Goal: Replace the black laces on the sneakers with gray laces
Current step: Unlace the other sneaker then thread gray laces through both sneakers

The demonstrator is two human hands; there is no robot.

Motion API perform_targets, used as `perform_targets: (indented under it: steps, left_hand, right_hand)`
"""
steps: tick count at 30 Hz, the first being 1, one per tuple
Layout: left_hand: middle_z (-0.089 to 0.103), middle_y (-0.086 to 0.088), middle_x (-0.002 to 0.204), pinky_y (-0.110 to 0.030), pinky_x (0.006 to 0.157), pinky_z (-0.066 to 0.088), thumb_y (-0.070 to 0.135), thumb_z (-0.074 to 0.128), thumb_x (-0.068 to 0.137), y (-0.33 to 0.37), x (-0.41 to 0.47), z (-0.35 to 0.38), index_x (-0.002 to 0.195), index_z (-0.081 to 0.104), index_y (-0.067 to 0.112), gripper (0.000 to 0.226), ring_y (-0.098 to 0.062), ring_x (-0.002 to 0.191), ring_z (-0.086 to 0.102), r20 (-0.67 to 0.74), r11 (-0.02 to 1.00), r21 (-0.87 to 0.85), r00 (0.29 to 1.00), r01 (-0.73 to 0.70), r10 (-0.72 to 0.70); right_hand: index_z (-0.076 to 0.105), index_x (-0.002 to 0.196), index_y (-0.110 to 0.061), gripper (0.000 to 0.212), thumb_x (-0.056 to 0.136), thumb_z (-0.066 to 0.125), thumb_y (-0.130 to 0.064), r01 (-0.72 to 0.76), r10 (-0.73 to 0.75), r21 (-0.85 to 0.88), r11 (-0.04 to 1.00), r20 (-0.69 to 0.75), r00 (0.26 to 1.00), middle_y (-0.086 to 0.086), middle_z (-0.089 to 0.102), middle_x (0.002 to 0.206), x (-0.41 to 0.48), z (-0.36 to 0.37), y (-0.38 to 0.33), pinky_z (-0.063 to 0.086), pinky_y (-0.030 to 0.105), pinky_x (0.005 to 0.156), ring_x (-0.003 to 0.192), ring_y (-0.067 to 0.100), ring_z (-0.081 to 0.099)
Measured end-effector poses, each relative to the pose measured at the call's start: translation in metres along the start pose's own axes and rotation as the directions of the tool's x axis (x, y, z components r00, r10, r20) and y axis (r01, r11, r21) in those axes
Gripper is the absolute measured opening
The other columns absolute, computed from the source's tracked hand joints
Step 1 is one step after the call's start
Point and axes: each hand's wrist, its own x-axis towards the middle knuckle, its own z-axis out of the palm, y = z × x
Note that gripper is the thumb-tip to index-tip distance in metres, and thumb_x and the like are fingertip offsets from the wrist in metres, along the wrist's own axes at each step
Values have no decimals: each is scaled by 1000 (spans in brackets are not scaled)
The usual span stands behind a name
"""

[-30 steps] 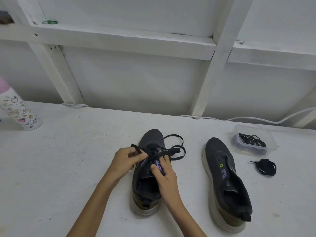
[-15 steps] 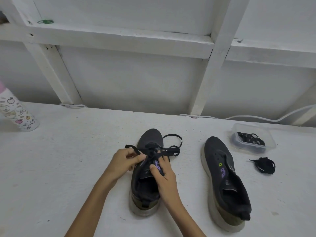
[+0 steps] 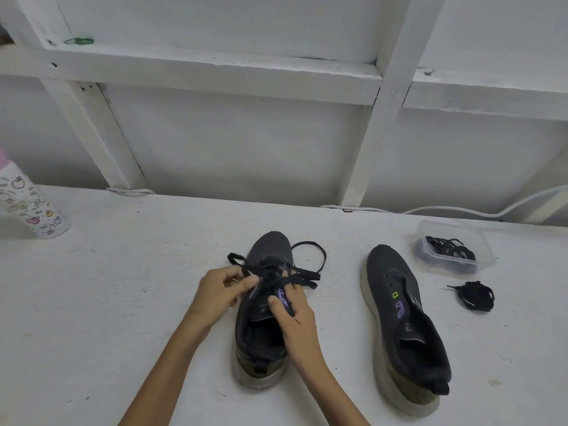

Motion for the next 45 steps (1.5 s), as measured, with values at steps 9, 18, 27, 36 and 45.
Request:
perform_targets:
  steps: [9, 18, 27, 36, 45]
  left_hand:
    - [54, -4, 69, -28, 60, 43, 28, 65, 90, 11, 8, -15, 87, 66, 8, 21, -8, 56, 49, -334, 966, -257, 941, -31, -58]
    - [58, 11, 59, -20, 52, 39, 15, 69, 87, 1, 7, -3, 76, 68, 16, 12, -3, 51, 45, -278, 992, -100, 959, -83, 52]
    - [59, 2, 71, -28, 62, 45, 31, 70, 86, 5, 5, -10, 86, 68, 13, 18, -11, 62, 49, -238, 975, -221, 970, 4, -58]
    - [60, 9, 60, -21, 56, 40, 17, 65, 90, 3, 7, -5, 78, 67, 19, 13, -7, 56, 50, -238, 996, -14, 967, -93, 87]
    - [53, -4, 68, -21, 53, 44, 26, 60, 94, -1, 7, -25, 82, 61, 10, 20, -10, 61, 48, -365, 942, -327, 929, -75, -53]
  right_hand:
    - [60, 125, -28, 31, 95, 56, -18, 10, -10, 6, 1000, -2, 1000, -8, 60, 118, -1, -1, 1, 46, 21, 93, 111, 7, 57]
    - [62, 115, -28, 27, 89, 55, -28, 12, -12, 7, 1000, 9, 1000, -9, 59, 120, 0, -2, 0, 46, 25, 95, 110, 7, 56]
    - [51, 139, -34, 55, 85, 54, -46, -10, 10, -23, 1000, 1, 1000, -13, 42, 150, 1, 2, 5, 32, 43, 116, 141, 9, 34]
    - [51, 138, -34, 50, 88, 54, -37, 16, -15, -28, 999, 21, 1000, -7, 45, 147, 0, -1, 1, 44, 22, 103, 127, 2, 49]
    - [54, 119, -58, 43, 91, 56, -26, 34, -34, -22, 999, -1, 999, -10, 51, 139, -3, 0, -8, 41, 13, 100, 122, -3, 49]
